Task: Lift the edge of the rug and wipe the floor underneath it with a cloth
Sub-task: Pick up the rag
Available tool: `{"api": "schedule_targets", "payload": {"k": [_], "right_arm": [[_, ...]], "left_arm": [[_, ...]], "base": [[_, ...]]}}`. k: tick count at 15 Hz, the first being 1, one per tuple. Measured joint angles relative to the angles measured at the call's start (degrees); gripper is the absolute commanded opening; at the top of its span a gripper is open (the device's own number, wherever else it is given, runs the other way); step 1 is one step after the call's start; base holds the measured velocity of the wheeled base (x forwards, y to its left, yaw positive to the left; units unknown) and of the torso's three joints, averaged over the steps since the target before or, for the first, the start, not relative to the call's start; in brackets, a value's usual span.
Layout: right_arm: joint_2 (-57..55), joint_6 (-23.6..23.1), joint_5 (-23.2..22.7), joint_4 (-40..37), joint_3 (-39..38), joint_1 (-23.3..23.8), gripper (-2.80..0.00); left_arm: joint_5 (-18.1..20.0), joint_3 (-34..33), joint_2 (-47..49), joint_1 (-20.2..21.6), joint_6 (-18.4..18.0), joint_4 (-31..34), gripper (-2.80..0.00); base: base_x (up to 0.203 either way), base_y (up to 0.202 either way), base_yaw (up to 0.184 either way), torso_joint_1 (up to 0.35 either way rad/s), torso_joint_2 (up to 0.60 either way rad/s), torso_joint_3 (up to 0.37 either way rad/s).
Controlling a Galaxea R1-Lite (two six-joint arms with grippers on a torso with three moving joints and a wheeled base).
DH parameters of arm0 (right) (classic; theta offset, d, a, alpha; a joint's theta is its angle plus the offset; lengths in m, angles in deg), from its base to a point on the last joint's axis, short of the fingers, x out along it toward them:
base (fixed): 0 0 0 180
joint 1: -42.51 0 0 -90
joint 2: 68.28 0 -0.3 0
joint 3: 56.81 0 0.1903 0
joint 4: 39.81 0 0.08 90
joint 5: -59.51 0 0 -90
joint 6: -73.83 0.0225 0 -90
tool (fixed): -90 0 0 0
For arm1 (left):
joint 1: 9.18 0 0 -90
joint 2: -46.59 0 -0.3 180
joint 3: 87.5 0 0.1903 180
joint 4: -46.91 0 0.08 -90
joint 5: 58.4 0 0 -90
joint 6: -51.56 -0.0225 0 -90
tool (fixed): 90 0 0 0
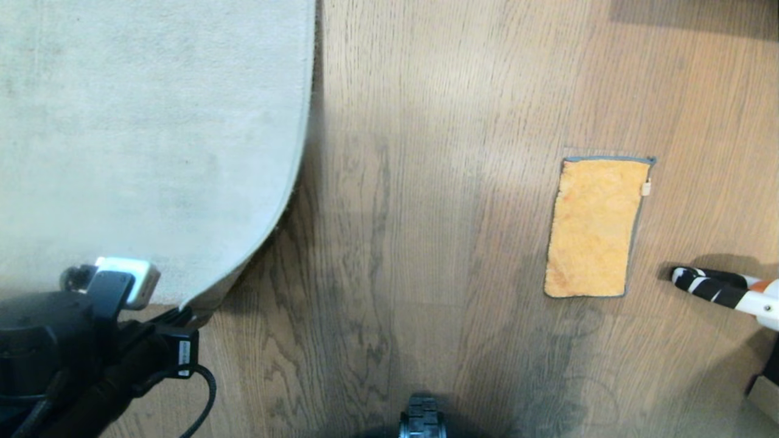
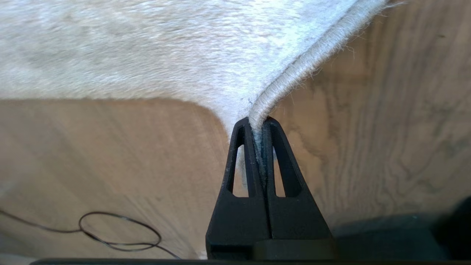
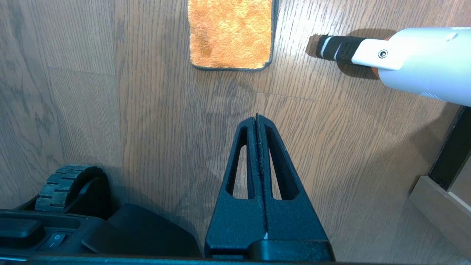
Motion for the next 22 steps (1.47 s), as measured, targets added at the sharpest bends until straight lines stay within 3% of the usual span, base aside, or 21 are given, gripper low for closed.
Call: {"api": "schedule_targets", "payload": {"k": [1,10,22], "right_arm": [[0.0,0.0,0.0,0.0,0.0,0.0,-2.8],[0.0,0.0,0.0,0.0,0.0,0.0,-2.8],[0.0,0.0,0.0,0.0,0.0,0.0,-2.8]], "left_arm": [[0.0,0.5,0.9,-1.0,0.1,0.0,0.0],[1.0,2.4,3.5,-5.1,1.8,-0.2,0.0],[1.8,6.0,7.8,-17.0,4.5,-0.2,0.0]], "base": [[0.0,0.0,0.0,0.0,0.0,0.0],[0.0,0.0,0.0,0.0,0.0,0.0],[0.0,0.0,0.0,0.0,0.0,0.0]]}}
